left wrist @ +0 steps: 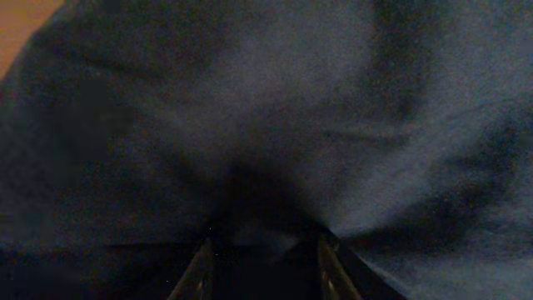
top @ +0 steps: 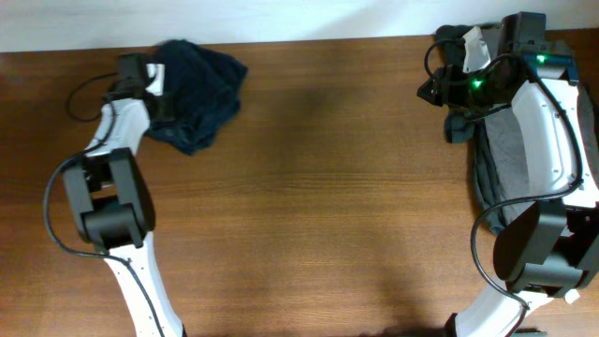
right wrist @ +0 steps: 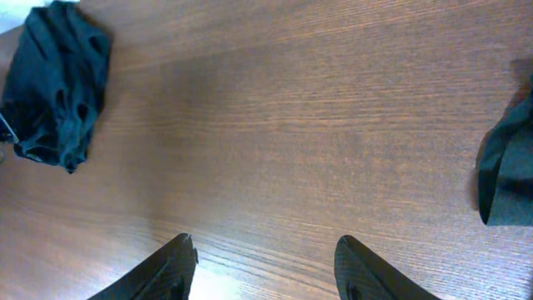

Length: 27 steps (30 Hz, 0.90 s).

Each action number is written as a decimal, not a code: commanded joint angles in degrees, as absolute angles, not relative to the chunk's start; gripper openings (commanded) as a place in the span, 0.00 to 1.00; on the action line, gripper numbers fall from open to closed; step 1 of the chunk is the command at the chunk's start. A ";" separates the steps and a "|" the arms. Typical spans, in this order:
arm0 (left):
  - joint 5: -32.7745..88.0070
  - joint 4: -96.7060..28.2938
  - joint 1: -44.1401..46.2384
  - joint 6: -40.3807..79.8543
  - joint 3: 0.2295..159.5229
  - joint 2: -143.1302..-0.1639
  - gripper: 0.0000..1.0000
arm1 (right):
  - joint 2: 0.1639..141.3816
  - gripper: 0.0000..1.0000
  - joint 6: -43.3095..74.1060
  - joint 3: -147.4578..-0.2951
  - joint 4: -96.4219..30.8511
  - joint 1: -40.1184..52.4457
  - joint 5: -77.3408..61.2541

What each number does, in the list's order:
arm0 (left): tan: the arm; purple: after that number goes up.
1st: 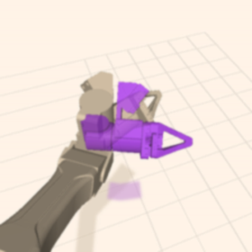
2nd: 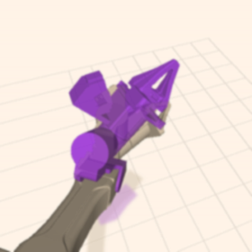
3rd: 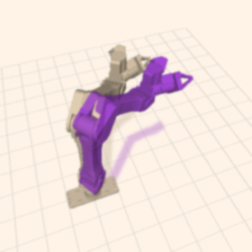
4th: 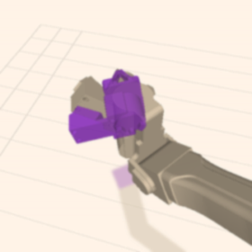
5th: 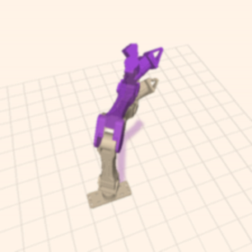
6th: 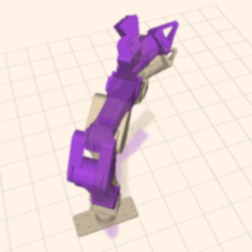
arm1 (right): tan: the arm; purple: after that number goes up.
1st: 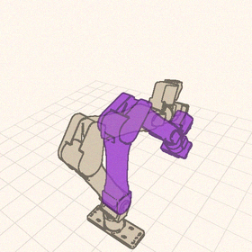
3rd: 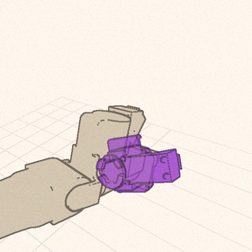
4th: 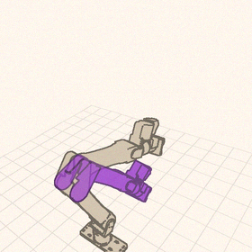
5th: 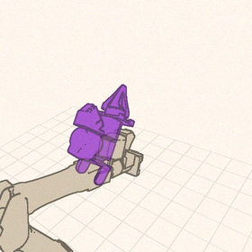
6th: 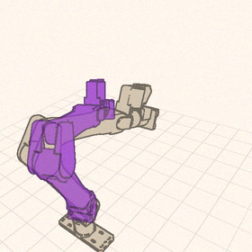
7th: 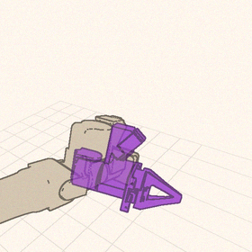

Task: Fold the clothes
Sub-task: 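Carry the folded shorts to the table's top-left corner with the left gripper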

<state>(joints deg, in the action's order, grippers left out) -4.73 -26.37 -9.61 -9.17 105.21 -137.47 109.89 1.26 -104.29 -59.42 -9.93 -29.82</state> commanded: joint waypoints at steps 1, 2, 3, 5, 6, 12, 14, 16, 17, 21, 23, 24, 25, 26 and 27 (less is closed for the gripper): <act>-11.86 -30.22 -14.79 -9.69 100.29 -145.38 0.41 | 109.97 0.59 0.84 -104.42 -58.76 -9.65 -29.28; -11.92 -30.98 -15.25 -9.28 100.29 -145.38 0.40 | 109.97 0.58 0.84 -104.42 -58.74 -9.65 -29.28; -12.29 -32.03 -15.84 -6.42 100.29 -145.38 0.40 | 109.97 0.59 0.84 -104.42 -58.76 -9.61 -29.28; -11.92 -34.63 -17.65 3.97 100.29 -145.38 0.40 | 109.97 0.58 0.84 -104.42 -58.83 -9.61 -29.30; -8.73 -35.70 -18.83 8.62 100.29 -145.38 0.40 | 109.97 0.58 0.84 -104.42 -58.98 -9.61 -29.28; 7.05 -36.12 -21.63 20.21 100.29 -145.38 0.41 | 109.97 0.58 0.84 -104.42 -59.40 -9.26 -29.28; 8.19 -35.94 -22.20 24.88 100.29 -145.38 0.40 | 109.97 0.58 0.84 -104.42 -59.68 -8.95 -29.28; 8.14 -34.20 -22.59 26.13 100.29 -145.38 0.40 | 109.97 0.58 0.82 -104.42 -60.07 -8.40 -28.82; 7.88 -33.34 -22.68 26.09 100.29 -145.38 0.40 | 109.97 0.58 0.82 -104.42 -60.20 -8.21 -28.23; 7.07 -30.83 -23.20 26.06 100.29 -145.38 0.39 | 109.97 0.58 0.82 -104.42 -60.51 -7.49 -26.55; 7.05 -29.93 -23.86 26.09 100.29 -145.38 0.35 | 109.97 0.59 0.82 -104.42 -60.64 -7.14 -26.28; 7.01 -29.76 -24.23 26.09 100.29 -145.38 0.34 | 109.97 0.58 0.84 -104.42 -60.69 -7.11 -26.28; 7.01 -29.67 -24.69 26.09 100.29 -145.38 0.34 | 109.97 0.58 0.84 -104.42 -60.73 -7.14 -26.28; 6.57 -29.61 -25.23 26.11 100.29 -145.38 0.33 | 109.97 0.59 0.84 -104.42 -60.77 -7.14 -26.28; 6.11 -29.63 -25.67 26.09 100.29 -145.38 0.34 | 109.97 0.59 0.84 -104.42 -60.77 -7.14 -26.28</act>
<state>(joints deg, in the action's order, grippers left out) 12.34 -27.70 -22.35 24.73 104.92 -137.21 109.89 1.23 -104.29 -60.49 -7.55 -27.29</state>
